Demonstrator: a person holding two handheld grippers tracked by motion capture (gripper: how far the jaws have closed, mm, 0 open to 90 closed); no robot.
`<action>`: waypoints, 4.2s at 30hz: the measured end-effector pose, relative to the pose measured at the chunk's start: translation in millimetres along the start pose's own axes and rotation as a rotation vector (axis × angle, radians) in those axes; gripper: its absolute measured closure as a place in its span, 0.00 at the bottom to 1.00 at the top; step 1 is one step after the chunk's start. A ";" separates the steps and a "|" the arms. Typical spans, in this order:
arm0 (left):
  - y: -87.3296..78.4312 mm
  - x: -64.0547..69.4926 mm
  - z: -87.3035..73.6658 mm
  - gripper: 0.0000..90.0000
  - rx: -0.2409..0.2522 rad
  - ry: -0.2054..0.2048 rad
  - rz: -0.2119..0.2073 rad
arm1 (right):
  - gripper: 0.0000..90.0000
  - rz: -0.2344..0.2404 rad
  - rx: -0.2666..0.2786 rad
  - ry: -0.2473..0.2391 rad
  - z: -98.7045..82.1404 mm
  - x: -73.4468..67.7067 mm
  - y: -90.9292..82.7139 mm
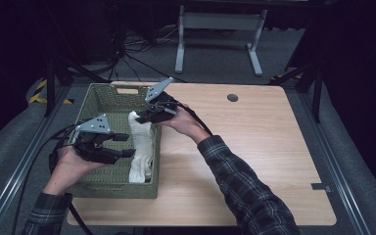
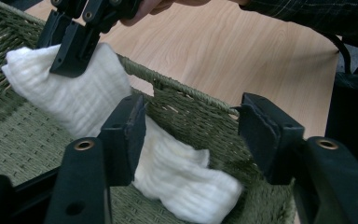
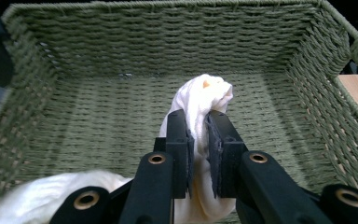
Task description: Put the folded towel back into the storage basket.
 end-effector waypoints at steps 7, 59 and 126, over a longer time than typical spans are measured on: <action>6.7 -1.1 3.0 0.43 0.017 -0.010 -0.007 | 0.89 -0.016 -0.006 -0.007 3.8 13.2 3.4; 105.0 51.5 112.5 0.32 0.026 0.018 -0.053 | 0.48 -0.163 0.046 0.140 -133.1 -0.9 -133.1; 262.1 113.5 65.2 0.25 -0.181 0.151 -0.045 | 0.36 -0.257 -0.146 0.346 -340.4 -72.1 -147.3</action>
Point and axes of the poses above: each handheld gripper's, and its own axes: y roughly forward along the jaws, z roughly out of its top, x roughly to its right, the point moved 3 cm from there along y, roughly forward along the jaws, and after that the axes turned 12 degrees about -x, right-handed, at the moved point
